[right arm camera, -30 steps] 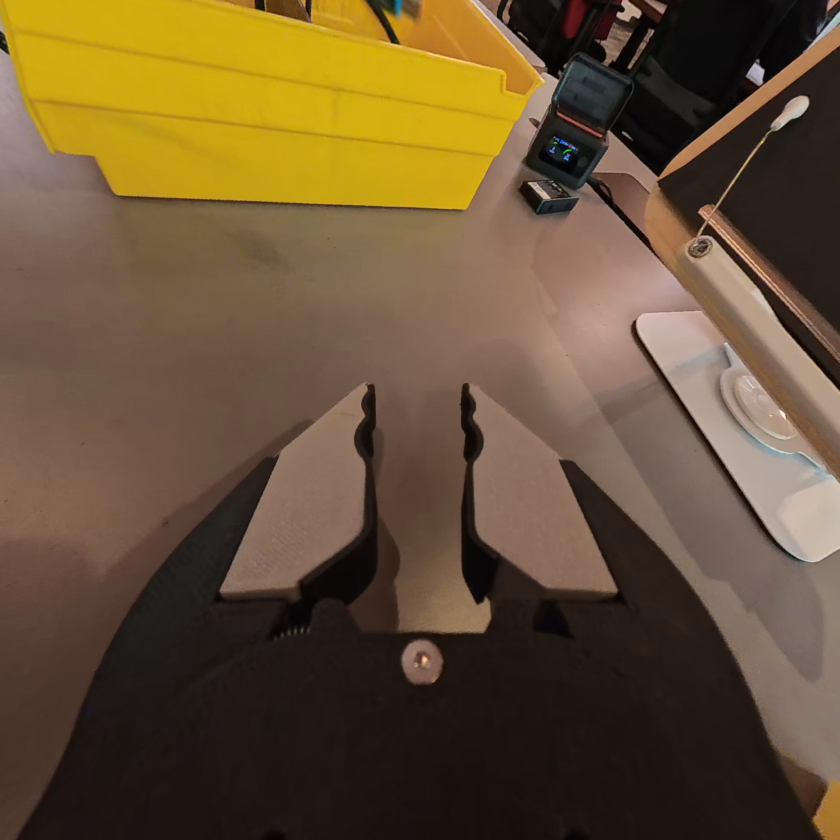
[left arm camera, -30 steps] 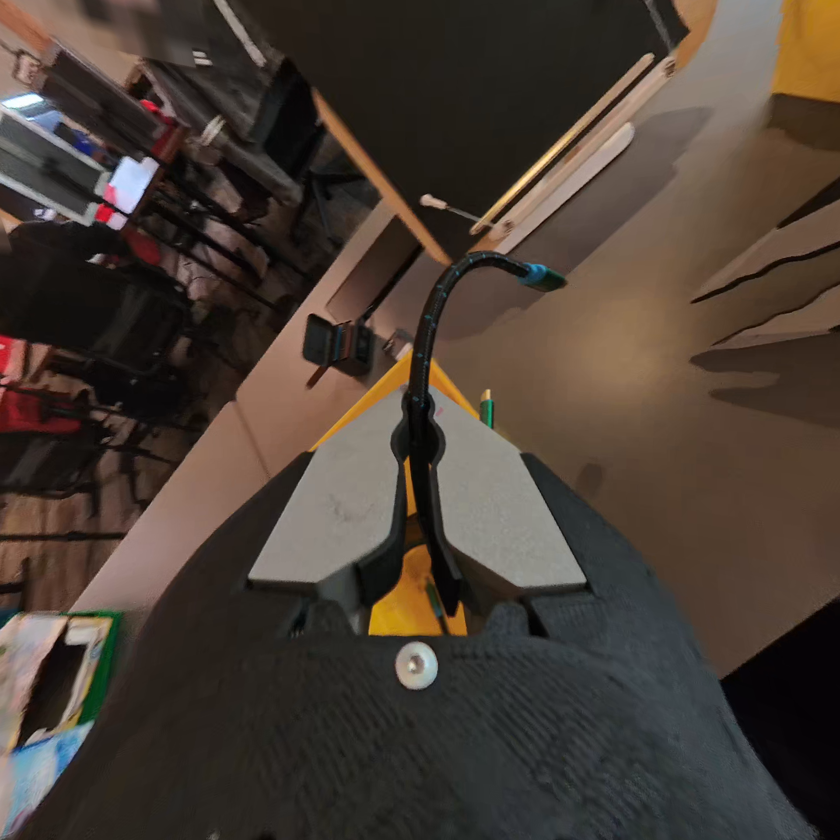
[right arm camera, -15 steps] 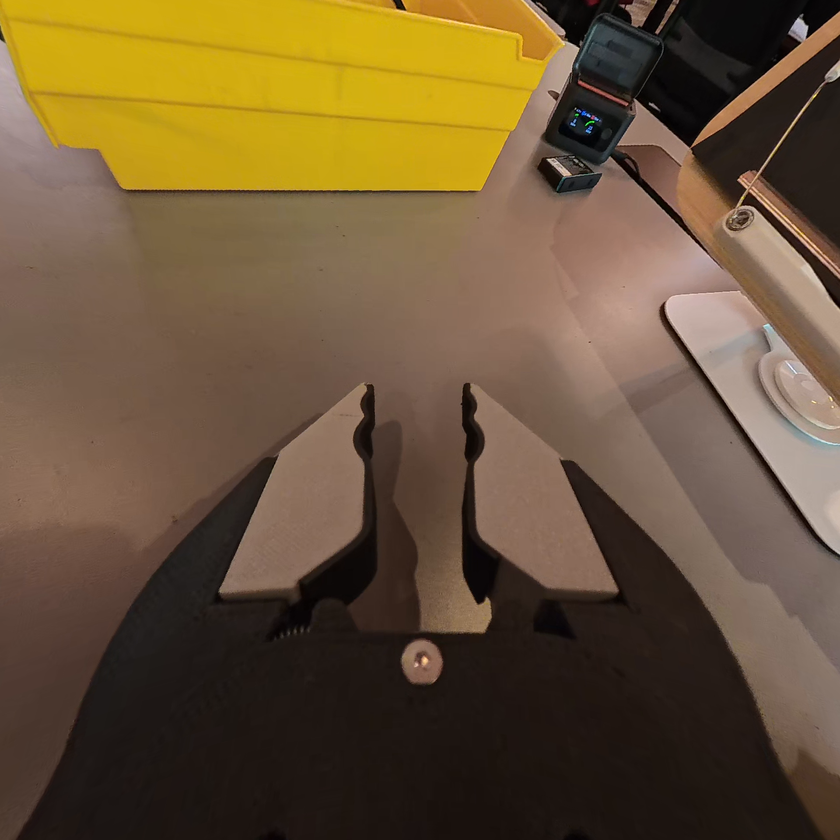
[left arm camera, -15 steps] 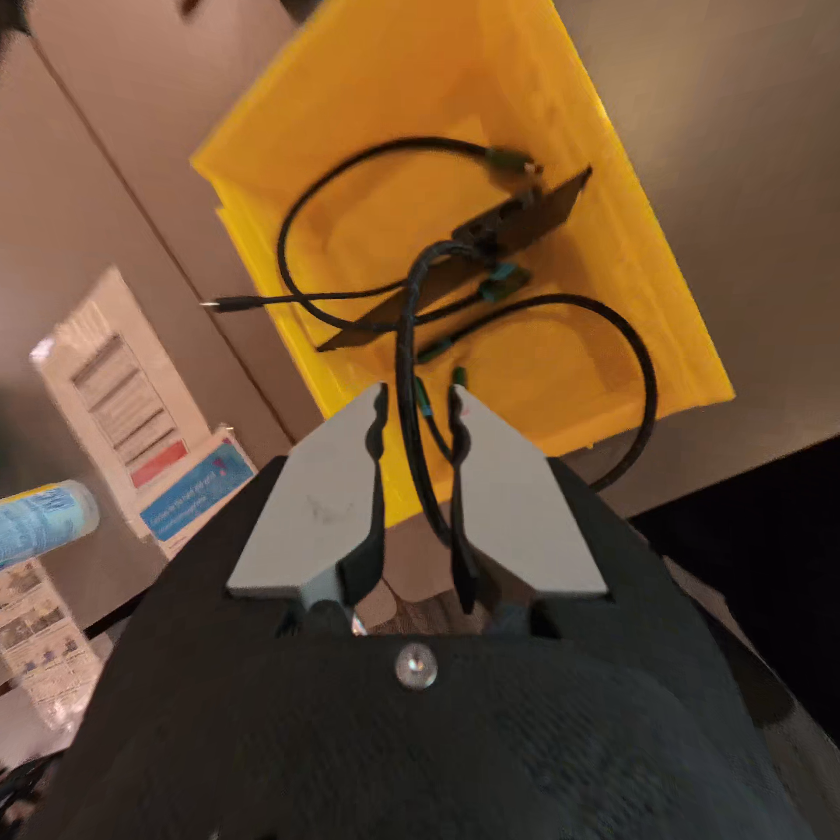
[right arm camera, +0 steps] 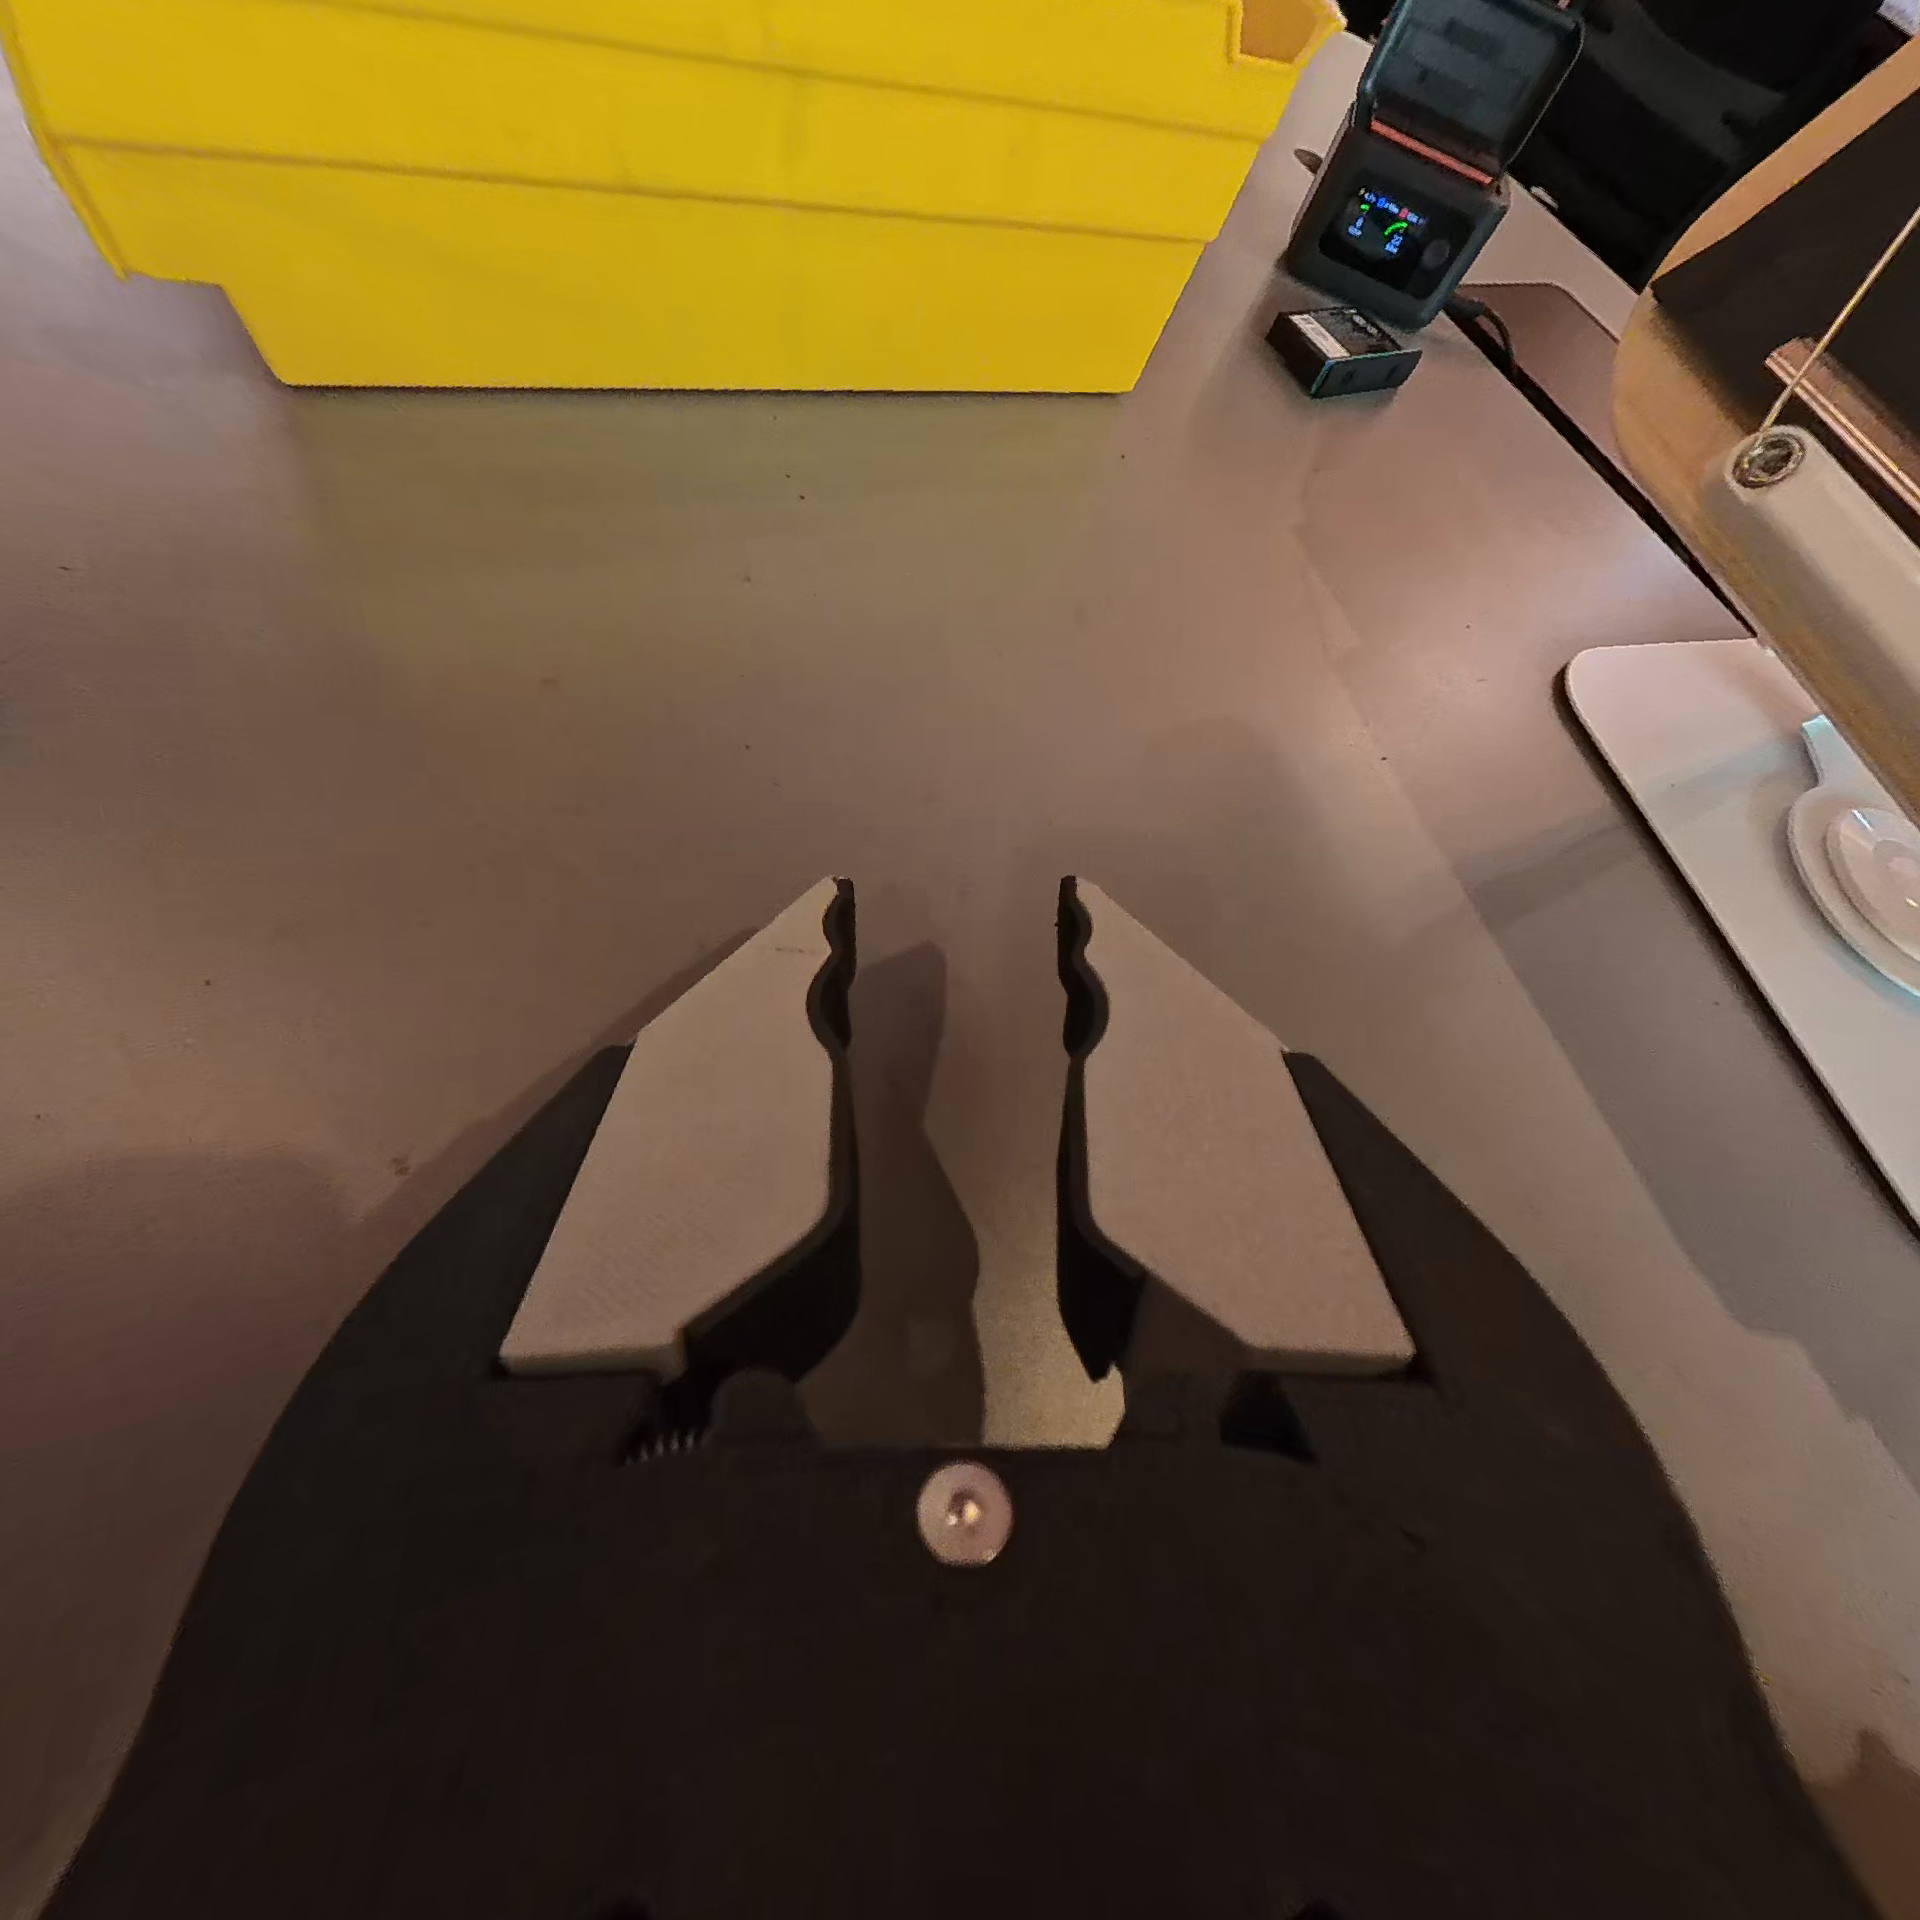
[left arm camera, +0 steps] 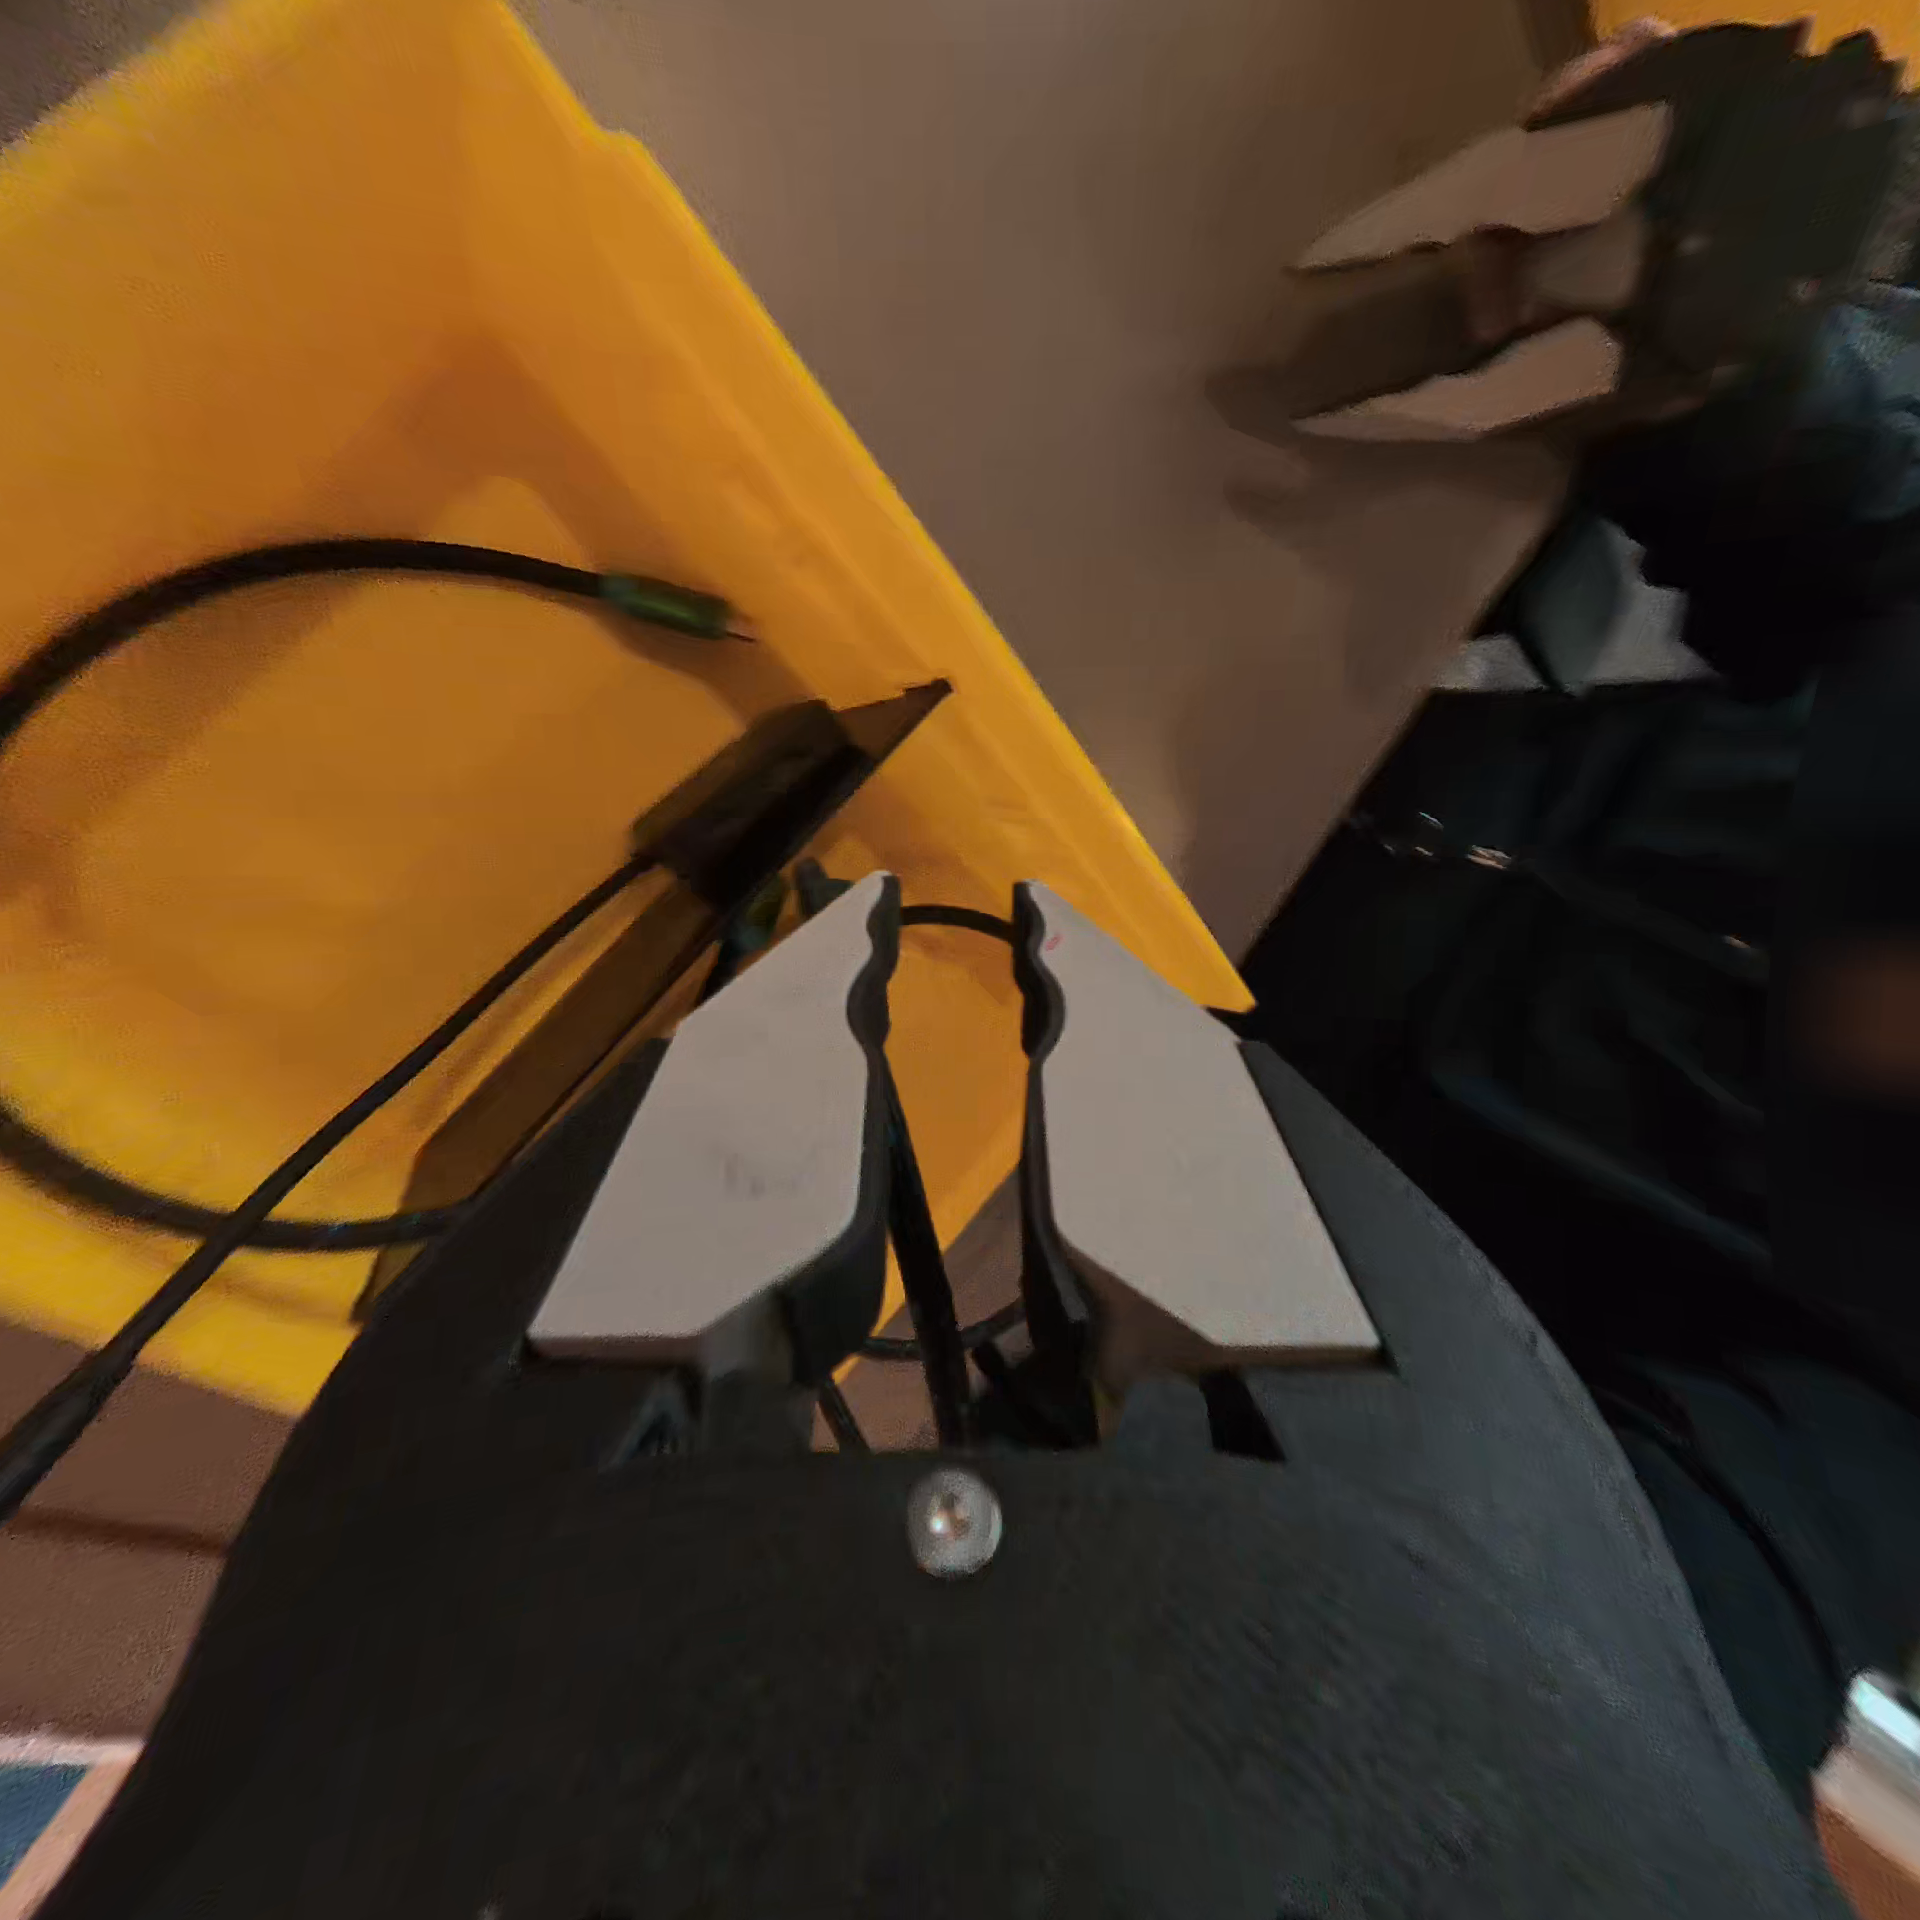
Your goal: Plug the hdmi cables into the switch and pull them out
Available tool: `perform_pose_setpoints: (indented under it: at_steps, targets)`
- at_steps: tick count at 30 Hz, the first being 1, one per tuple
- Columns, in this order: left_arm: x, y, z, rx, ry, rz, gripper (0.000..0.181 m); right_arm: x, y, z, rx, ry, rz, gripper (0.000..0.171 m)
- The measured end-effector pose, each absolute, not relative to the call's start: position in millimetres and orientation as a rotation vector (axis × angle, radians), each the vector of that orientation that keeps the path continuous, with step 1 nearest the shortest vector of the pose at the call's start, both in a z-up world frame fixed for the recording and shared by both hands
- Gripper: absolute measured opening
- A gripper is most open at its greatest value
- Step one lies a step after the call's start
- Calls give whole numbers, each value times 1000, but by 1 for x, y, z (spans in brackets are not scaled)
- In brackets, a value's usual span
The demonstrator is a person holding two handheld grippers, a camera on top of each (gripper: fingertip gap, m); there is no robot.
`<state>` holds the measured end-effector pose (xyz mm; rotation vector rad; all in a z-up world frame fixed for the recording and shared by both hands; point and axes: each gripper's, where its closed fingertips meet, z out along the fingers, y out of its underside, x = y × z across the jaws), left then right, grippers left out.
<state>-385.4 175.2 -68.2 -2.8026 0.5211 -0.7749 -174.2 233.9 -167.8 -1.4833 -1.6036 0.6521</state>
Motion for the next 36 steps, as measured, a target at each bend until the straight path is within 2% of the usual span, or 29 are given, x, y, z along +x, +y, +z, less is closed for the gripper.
perform_pose_setpoints:
  at_steps: [3,5,8,13,19,22,25,26,27,31,36]
  targets:
    - [-386,202,-56,-2681,461,-852,23,-175,228,-169,-1477,-1621,660,37]
    - [-418,244,-49,-2589,281,-626,31,-176,222,-169,-1464,-1639,667,37]
    - [-458,271,-65,-2574,214,-273,28,-178,217,-168,-1438,-1654,661,37]
    - [-529,257,-127,-2740,578,679,48,-177,217,-167,-1438,-1655,663,37]
    - [-553,258,-152,-2583,836,1162,65,-177,216,-165,-1433,-1647,670,36]
    - [-569,258,-156,-2499,900,1337,62,-176,218,-165,-1439,-1639,672,36]
    - [-579,263,-149,-2355,986,1563,43,-175,218,-165,-1447,-1635,681,36]
    - [-581,264,-146,-2313,994,1619,30,-175,219,-165,-1447,-1634,681,36]
    - [-582,263,-146,-2310,1008,1642,7,-175,219,-165,-1445,-1634,679,36]
    - [-582,262,-135,-2303,908,1610,5,-175,218,-163,-1438,-1633,675,35]
    - [-565,264,-62,-2176,718,1487,4,-175,217,-163,-1434,-1639,677,35]
